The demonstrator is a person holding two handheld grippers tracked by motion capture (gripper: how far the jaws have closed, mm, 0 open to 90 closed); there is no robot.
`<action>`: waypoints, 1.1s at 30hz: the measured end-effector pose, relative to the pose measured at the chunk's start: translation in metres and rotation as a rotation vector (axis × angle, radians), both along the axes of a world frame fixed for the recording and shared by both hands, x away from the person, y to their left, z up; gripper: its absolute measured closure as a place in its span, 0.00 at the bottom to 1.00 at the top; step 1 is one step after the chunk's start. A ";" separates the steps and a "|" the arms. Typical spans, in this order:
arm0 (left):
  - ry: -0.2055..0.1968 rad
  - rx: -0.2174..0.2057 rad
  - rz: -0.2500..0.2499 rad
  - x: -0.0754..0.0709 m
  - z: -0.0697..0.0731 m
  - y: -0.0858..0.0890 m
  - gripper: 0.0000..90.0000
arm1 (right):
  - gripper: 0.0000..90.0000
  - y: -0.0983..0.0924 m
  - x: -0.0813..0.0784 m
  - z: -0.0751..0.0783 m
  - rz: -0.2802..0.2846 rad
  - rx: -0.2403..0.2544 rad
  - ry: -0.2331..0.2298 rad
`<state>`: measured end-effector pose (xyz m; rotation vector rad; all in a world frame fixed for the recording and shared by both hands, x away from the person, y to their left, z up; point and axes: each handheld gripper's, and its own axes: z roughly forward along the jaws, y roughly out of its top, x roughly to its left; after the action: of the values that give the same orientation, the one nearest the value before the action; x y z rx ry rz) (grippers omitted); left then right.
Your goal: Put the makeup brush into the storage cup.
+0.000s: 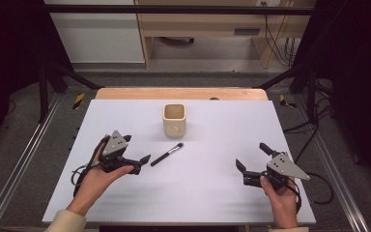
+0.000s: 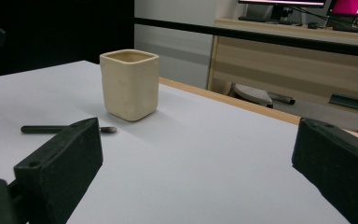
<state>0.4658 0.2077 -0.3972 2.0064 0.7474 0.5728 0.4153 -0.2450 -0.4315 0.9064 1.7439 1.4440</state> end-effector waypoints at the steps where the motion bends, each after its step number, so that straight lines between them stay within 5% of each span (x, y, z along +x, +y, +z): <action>1: 0.002 0.014 -0.007 0.002 0.001 -0.003 0.04 | 0.02 0.000 0.000 0.000 0.000 0.000 0.001; 14: 0.032 0.140 -0.071 0.014 0.004 -0.040 0.05 | 0.02 0.001 0.000 -0.001 -0.002 -0.018 0.013; 33: 0.121 0.259 -0.126 0.041 -0.003 -0.070 0.04 | 0.02 0.000 0.001 -0.003 -0.007 -0.018 0.024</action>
<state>0.5063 0.1376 -0.3999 2.3265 0.6383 0.4980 0.4163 -0.2447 -0.4340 0.9232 1.7669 1.4155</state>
